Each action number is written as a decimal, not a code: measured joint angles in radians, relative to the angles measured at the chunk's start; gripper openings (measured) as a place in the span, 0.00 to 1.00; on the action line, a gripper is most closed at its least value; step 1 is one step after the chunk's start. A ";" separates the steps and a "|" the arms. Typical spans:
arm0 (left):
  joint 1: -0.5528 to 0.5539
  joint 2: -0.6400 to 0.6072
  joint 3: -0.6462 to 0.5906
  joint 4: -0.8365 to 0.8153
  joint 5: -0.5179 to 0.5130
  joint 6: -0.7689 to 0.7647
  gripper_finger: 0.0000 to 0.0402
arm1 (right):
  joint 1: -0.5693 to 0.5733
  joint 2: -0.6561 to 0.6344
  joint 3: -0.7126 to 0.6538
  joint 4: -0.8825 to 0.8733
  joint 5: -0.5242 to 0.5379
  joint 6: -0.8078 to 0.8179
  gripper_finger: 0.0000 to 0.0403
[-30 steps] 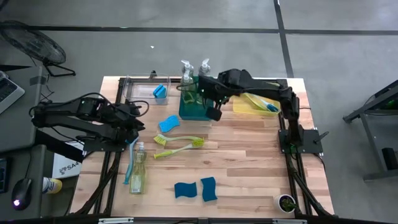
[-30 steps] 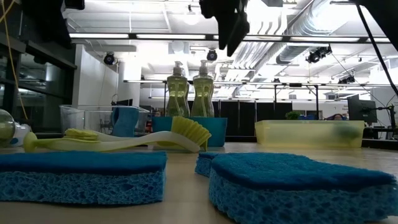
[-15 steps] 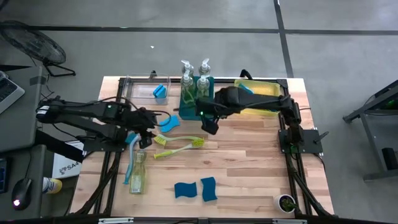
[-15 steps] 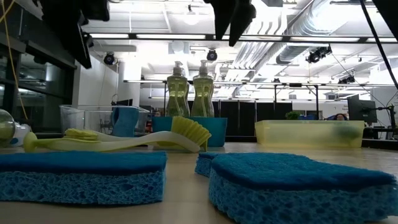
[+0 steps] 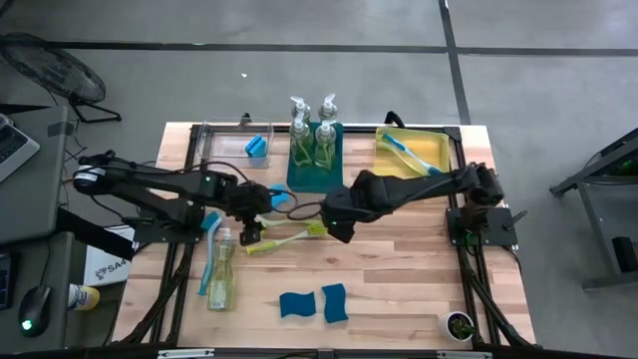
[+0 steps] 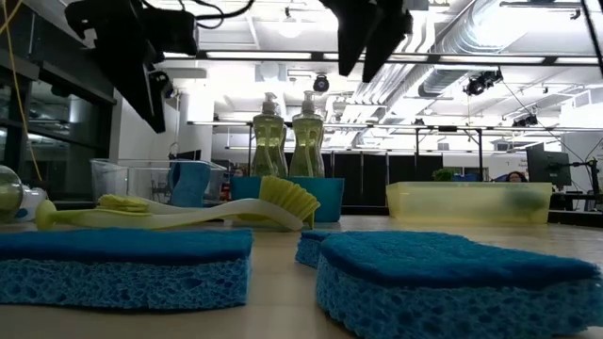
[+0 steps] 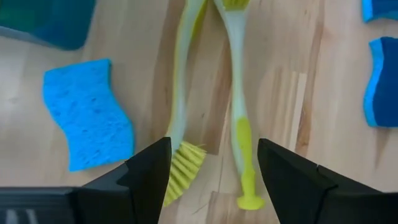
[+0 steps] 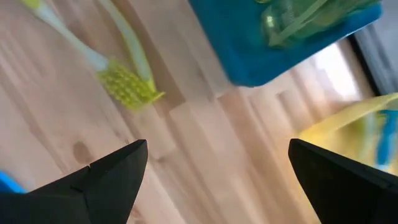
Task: Pick & Place Kitchen Sink Supplies
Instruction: Put the green dish brush into the yellow bin
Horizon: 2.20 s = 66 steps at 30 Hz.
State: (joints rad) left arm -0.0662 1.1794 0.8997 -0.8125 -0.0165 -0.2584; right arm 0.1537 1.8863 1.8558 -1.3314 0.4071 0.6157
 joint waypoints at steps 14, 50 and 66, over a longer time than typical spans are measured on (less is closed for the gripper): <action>0.000 0.123 -0.085 0.218 0.094 0.022 0.59 | 0.057 -0.349 -0.595 0.485 -0.044 0.216 0.95; -0.269 0.319 -0.179 0.249 -0.044 -0.296 0.59 | 0.175 -0.457 -0.958 0.664 -0.100 0.218 0.95; -0.268 0.342 -0.181 0.234 -0.050 -0.299 0.27 | 0.175 -0.456 -0.958 0.668 -0.092 0.215 0.95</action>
State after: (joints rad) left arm -0.3340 1.5215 0.7189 -0.5781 -0.0666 -0.5575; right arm 0.3283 1.4300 0.8974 -0.6636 0.3153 0.8307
